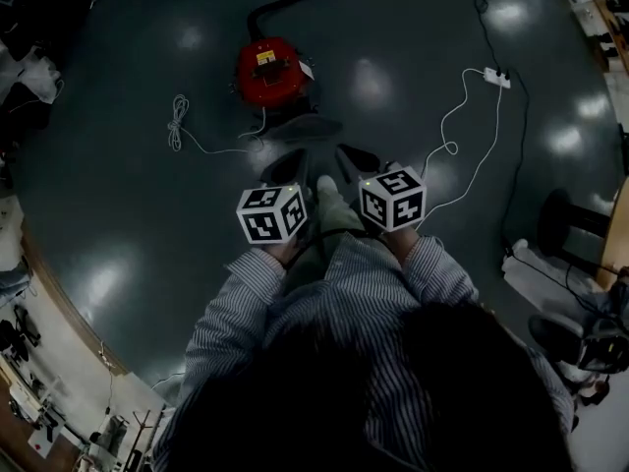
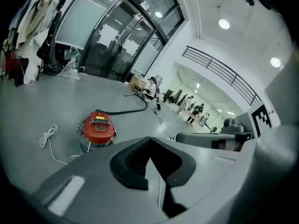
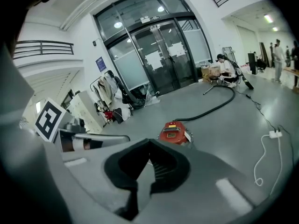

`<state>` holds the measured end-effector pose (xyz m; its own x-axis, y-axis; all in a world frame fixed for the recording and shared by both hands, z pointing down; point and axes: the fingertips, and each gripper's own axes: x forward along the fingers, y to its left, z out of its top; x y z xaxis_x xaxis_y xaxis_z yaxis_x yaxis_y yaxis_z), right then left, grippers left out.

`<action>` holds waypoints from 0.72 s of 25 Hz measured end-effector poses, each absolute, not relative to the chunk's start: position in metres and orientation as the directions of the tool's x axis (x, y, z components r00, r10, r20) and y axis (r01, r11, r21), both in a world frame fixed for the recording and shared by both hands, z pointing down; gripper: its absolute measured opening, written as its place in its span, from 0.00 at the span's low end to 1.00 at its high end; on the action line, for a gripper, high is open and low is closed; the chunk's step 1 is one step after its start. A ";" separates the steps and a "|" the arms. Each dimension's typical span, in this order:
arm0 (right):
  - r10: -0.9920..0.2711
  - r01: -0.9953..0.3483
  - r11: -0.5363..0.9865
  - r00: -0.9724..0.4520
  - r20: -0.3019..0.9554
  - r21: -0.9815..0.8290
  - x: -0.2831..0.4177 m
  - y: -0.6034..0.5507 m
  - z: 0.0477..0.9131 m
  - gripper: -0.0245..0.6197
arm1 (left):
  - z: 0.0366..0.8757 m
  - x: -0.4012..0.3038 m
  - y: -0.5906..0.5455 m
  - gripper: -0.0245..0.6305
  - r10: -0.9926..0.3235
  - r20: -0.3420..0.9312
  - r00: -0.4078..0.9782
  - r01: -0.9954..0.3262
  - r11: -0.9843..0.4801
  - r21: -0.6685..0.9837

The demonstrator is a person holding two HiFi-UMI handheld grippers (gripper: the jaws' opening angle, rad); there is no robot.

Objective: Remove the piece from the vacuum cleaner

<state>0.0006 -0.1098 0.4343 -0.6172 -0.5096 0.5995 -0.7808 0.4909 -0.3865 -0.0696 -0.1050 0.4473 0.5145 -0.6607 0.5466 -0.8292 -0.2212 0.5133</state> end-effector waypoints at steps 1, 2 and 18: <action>-0.498 -0.779 0.493 -0.617 0.609 -0.387 -0.001 -0.113 0.441 0.04 | 0.453 -0.071 -0.108 0.05 -0.658 0.551 0.513 -0.830 -0.216 0.515; -0.487 -0.777 0.496 -0.618 0.617 -0.388 -0.002 -0.116 0.447 0.04 | 0.458 -0.072 -0.111 0.05 -0.656 0.554 0.512 -0.829 -0.210 0.518; -0.191 -0.599 0.714 -0.665 0.722 -0.363 -0.014 -0.144 0.606 0.04 | 0.603 -0.094 -0.154 0.05 -0.635 0.600 0.487 -0.853 -0.198 0.482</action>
<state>-0.0139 -0.1444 0.6063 -0.6650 -0.1913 0.7219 -0.5992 0.7137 -0.3628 -0.0941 -0.1544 0.6026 0.4866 -0.6346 0.6003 -0.8534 -0.1983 0.4821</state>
